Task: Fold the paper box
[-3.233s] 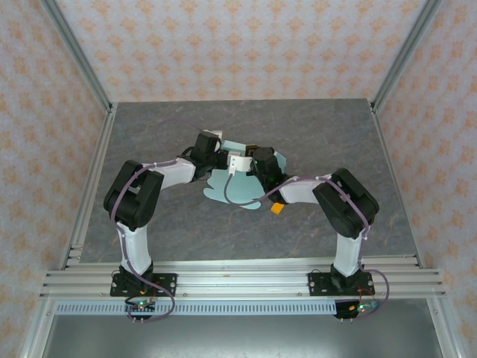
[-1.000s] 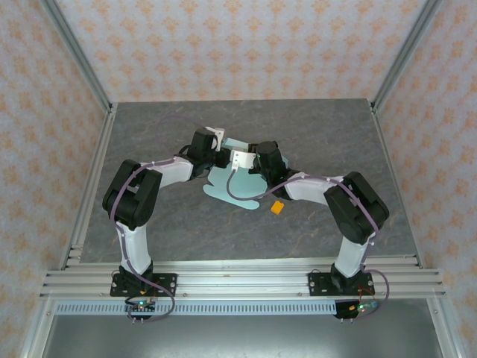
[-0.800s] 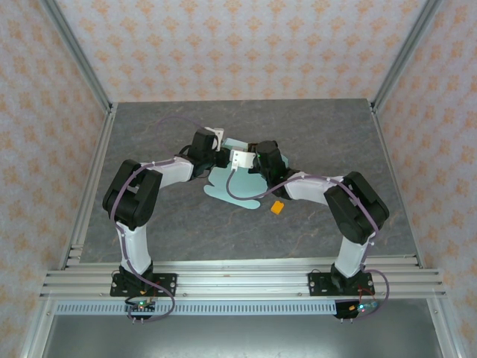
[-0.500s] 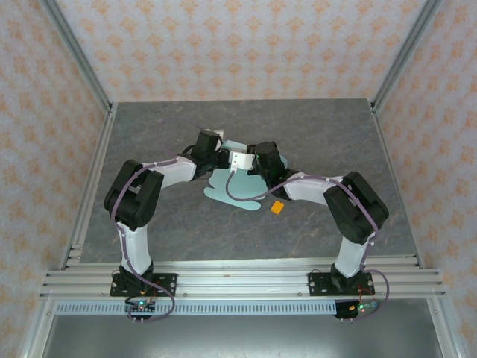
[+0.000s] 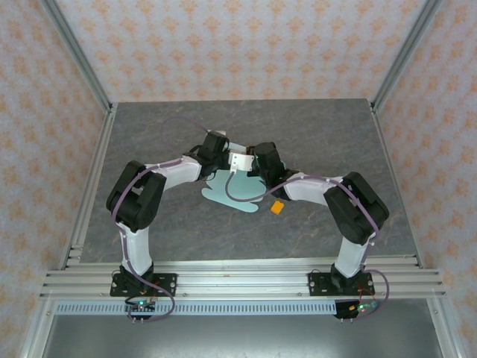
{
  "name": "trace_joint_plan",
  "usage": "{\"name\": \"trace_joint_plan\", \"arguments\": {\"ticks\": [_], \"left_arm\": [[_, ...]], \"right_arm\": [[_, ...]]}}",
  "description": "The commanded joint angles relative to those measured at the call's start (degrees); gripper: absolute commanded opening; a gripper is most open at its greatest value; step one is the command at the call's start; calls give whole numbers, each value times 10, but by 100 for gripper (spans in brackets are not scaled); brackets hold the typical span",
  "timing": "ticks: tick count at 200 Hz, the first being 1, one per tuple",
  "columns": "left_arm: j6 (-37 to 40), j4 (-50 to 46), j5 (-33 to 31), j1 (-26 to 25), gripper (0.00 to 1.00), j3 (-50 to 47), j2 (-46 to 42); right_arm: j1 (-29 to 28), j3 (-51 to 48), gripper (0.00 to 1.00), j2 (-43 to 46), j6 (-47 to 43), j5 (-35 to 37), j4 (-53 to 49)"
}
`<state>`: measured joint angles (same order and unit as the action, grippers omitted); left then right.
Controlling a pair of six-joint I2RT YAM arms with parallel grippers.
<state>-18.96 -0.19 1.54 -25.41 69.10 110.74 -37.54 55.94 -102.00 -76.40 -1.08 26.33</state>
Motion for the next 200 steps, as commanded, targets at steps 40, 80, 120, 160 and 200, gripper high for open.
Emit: {"name": "trace_joint_plan", "arguments": {"ticks": [40,80,120,160,200], "left_arm": [[-29,-41,-250,48,15,31,11],[-40,-38,-281,46,15,26,3],[-47,-24,-325,33,15,20,4],[-51,-17,-287,32,18,21,10],[1,-21,-170,35,26,34,11]], "right_arm": [[-16,-17,0,59,33,-36,-47],[-22,-15,0,51,42,-40,-53],[-28,-16,0,49,53,-44,-55],[-30,-13,0,48,61,-38,-53],[-19,-4,0,46,57,-28,-56]]}}
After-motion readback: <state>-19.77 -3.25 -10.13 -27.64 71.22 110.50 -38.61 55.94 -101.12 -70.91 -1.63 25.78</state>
